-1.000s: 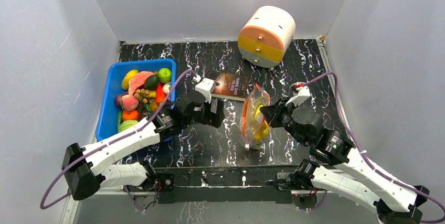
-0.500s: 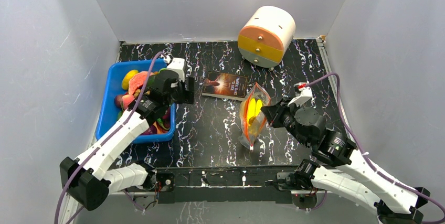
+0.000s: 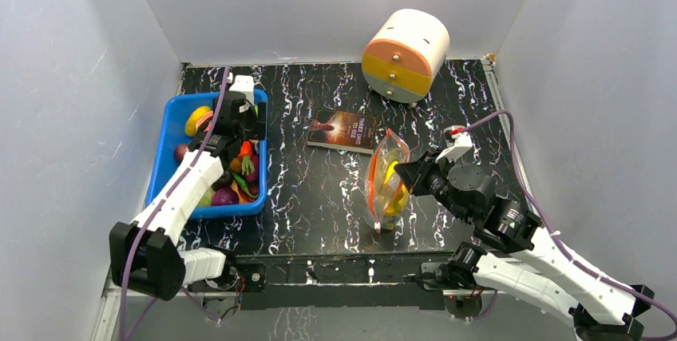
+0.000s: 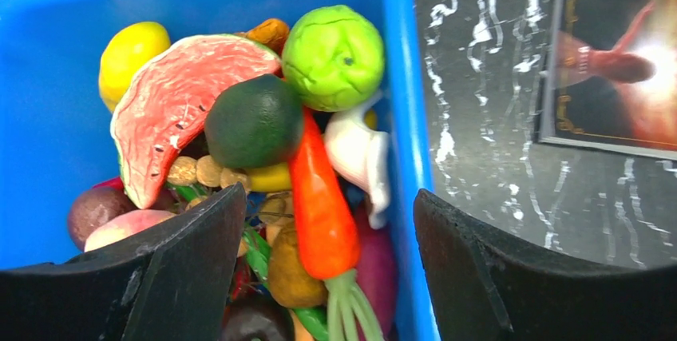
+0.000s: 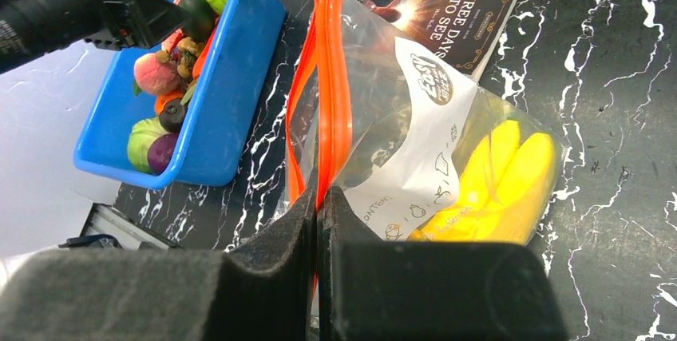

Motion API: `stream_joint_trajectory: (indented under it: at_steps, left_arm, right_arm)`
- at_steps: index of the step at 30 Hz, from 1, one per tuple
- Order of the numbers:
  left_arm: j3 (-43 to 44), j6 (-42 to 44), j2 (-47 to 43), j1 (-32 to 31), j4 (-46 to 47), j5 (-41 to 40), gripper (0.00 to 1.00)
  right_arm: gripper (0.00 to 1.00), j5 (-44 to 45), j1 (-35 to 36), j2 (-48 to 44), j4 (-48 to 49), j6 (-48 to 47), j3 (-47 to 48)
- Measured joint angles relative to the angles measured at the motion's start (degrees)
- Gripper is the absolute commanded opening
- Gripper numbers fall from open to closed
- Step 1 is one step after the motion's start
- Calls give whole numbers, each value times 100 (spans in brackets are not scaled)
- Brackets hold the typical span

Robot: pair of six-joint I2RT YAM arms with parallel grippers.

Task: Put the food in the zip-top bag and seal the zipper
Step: Pick up the fake fruit from the bin.

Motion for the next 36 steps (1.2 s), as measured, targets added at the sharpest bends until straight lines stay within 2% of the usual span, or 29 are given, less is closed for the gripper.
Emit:
stream_joint_trajectory:
  at_steps: [6,18,27,36]
  left_arm:
    - [-2,468,540,334,179,-2,74]
    - [-13,1231,1025,763,903,-122,70]
    - [-13,1419,1388,831,966,-70,67]
    - [-13,1462,1475,881,1047,-83,60]
  right_arm:
    - [0,-146,0,0,9,7,0]
    - [0,-317,0,125,39,22,0]
    - [0,-378,0,146,39,26,9]
    - [0,-378,0,107,39,28,15]
